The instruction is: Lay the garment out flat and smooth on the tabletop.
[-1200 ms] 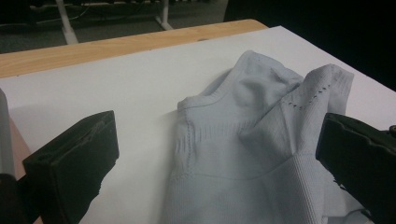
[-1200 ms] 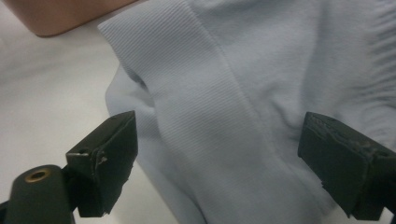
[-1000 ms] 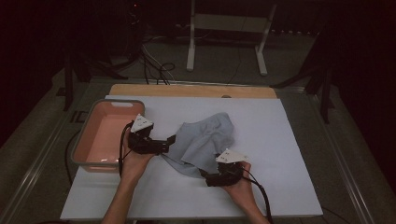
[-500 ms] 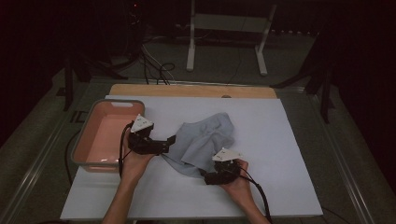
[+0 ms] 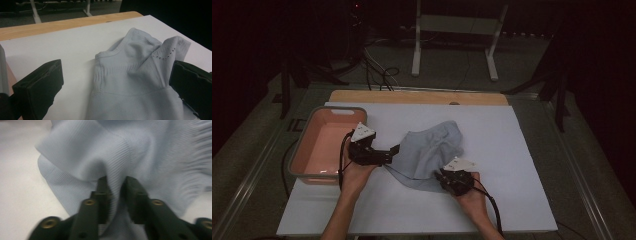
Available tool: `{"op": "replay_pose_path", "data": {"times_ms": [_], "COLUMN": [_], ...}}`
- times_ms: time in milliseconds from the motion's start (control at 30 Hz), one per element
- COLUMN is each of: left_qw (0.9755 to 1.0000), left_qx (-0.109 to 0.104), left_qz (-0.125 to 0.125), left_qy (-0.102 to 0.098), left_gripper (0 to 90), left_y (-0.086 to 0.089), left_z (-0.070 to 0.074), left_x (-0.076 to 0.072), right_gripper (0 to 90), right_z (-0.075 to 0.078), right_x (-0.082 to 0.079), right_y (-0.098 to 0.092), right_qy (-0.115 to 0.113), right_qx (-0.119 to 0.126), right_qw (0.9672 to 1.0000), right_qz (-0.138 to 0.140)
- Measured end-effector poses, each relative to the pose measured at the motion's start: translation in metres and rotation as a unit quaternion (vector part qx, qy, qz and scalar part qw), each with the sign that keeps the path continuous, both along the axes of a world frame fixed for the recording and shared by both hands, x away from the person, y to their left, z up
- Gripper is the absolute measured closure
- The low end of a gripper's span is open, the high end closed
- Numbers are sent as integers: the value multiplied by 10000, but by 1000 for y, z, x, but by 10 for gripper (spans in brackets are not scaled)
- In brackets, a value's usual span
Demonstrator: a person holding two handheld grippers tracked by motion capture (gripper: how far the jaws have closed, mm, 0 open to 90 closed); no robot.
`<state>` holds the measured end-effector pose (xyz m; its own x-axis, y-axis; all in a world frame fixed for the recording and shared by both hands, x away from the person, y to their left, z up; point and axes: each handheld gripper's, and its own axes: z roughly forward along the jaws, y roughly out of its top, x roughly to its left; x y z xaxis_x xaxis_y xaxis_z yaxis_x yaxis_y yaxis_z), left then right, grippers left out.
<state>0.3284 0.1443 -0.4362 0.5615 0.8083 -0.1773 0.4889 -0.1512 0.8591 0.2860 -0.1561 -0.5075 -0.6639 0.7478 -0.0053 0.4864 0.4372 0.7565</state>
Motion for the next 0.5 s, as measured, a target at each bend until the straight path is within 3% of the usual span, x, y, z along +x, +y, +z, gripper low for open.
{"op": "replay_pose_path", "data": {"times_ms": [100,500], "left_qw": [10000,10000], "left_qx": [13,31], "left_qz": [-29,-89], "left_qy": [1,4], "left_gripper": [3,4], "left_y": [-2,-5], "left_z": [0,-1], "left_x": [0,-2], "right_gripper": [825,849], "right_z": [9,28], "right_x": [-2,-15], "right_y": [-10,-37], "right_qy": [-86,-350], "right_qx": [51,33], "right_qw": [9999,9993], "right_qz": [-18,-95]}}
